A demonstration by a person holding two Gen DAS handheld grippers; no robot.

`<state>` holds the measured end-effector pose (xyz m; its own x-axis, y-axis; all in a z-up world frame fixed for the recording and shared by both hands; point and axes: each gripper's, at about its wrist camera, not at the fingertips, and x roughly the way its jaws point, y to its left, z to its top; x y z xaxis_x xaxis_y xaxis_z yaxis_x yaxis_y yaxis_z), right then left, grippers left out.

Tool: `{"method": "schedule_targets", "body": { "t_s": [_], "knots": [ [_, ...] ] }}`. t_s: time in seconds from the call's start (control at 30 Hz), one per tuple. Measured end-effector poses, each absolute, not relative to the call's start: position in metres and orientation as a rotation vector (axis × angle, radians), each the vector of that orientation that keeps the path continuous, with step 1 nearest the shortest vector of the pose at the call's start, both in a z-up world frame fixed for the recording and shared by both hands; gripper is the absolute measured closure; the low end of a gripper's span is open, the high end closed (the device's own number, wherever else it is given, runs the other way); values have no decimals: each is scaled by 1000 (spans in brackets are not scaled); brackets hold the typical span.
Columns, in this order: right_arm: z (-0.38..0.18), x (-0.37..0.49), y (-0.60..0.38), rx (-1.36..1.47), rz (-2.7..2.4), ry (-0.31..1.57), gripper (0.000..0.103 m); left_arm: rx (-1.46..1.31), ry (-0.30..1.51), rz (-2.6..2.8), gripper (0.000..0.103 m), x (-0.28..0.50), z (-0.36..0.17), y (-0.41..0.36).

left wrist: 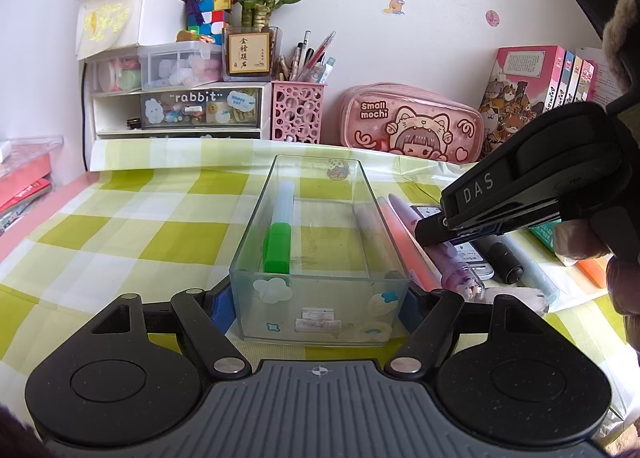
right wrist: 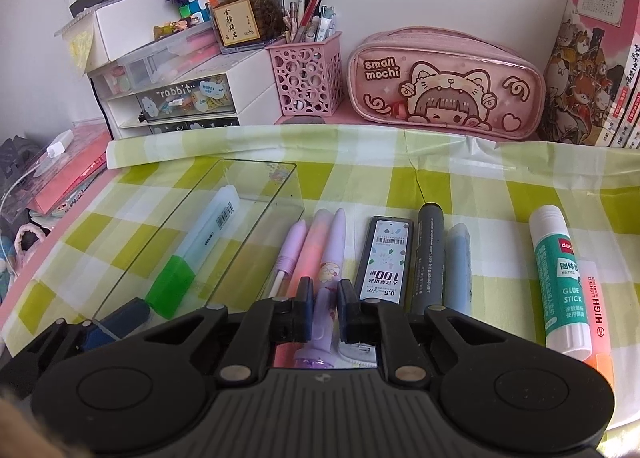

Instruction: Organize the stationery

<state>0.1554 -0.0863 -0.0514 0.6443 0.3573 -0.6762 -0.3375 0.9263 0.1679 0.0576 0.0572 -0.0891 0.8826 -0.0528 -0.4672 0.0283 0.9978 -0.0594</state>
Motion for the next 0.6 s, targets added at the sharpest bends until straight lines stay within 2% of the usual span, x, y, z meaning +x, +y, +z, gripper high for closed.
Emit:
{"method": "schedule_targets", "body": {
  "t_s": [0.6],
  "knots": [
    [7, 138, -98, 127, 441, 651, 83, -51, 488, -42, 28, 57, -89, 57]
  ]
}}
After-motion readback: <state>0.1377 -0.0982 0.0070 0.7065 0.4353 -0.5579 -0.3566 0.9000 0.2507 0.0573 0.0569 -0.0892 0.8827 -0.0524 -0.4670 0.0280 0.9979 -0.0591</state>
